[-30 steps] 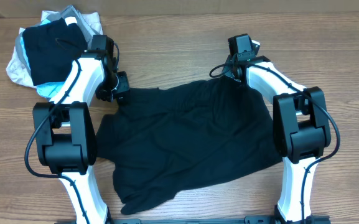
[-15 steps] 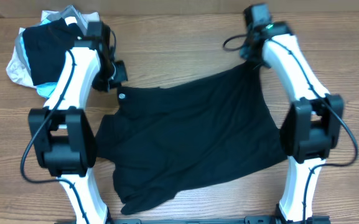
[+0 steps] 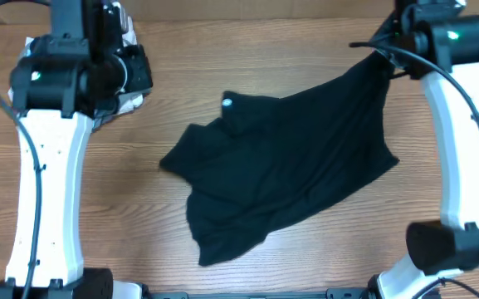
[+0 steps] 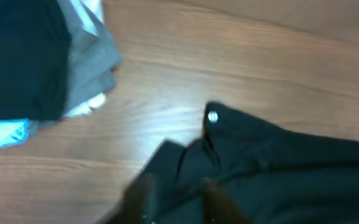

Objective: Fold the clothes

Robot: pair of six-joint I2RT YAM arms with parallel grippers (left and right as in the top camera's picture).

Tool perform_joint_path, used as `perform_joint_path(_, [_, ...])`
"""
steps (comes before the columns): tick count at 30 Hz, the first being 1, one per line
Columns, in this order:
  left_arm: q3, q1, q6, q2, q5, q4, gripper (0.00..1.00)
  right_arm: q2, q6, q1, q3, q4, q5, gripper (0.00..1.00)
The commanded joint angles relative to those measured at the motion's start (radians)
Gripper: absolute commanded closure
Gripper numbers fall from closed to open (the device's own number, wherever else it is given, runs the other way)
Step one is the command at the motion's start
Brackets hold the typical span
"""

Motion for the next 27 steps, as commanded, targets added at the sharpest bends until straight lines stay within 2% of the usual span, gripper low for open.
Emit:
perform_joint_path(1, [-0.006,-0.017,0.03,0.035,0.162,-0.011,0.57,-0.005,0.007,0.001,0.019,-0.021,0.024,0.96])
perform_joint_path(4, [-0.024,-0.061,0.071,0.1,0.164,0.012,0.34,-0.003,0.007,0.001,0.006,-0.026,0.024,0.96])
perform_joint_path(8, [-0.024,-0.137,0.08,0.235,0.172,0.081,0.14,-0.002,0.007,0.001,0.005,-0.023,0.024,0.96])
perform_joint_path(14, [-0.024,-0.219,0.08,0.467,0.188,0.283,0.12,-0.002,-0.001,0.001,0.005,-0.023,0.024,0.96])
perform_joint_path(19, [-0.023,-0.242,0.081,0.63,0.223,0.425,0.16,-0.002,-0.001,0.001,0.005,-0.034,0.024,0.96])
perform_joint_path(23, [-0.023,-0.248,0.081,0.707,0.238,0.493,0.19,0.0,-0.002,0.001,0.005,-0.039,0.024,0.96])
perform_joint_path(27, [-0.023,-0.258,0.067,0.758,0.224,0.52,0.16,0.0,-0.002,0.001,0.005,-0.039,0.024,0.96])
